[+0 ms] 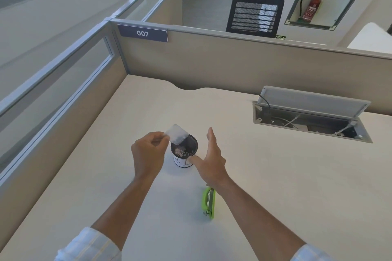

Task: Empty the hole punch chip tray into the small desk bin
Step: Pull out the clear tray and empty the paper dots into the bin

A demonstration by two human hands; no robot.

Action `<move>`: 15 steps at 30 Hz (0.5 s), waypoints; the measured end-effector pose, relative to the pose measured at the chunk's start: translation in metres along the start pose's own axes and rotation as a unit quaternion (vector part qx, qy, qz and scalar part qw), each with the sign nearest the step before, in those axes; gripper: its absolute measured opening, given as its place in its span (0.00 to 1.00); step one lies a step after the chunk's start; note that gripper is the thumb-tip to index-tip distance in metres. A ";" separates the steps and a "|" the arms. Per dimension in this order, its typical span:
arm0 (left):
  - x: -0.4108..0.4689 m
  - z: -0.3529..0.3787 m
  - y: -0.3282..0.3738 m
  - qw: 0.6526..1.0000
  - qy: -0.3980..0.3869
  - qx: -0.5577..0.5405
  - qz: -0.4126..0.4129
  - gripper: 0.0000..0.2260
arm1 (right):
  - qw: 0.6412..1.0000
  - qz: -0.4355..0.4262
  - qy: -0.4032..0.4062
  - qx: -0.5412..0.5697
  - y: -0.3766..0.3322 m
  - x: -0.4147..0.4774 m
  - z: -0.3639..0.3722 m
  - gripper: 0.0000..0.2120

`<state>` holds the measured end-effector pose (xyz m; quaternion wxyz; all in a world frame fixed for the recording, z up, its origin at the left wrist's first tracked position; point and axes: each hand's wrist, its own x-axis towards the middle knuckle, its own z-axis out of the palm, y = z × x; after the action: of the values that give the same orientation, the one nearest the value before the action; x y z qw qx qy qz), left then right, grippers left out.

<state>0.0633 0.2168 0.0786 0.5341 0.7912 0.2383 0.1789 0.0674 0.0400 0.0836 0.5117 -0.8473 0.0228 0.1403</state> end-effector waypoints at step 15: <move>0.003 -0.015 0.026 0.980 -0.065 -0.155 -0.109 0.05 | 0.976 0.036 -0.002 0.214 0.005 -0.022 -0.027 0.31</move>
<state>0.0621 0.2219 0.1087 0.6807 0.6782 0.2572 0.1026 0.0514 0.0117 0.0963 0.6755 -0.7168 0.0820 0.1519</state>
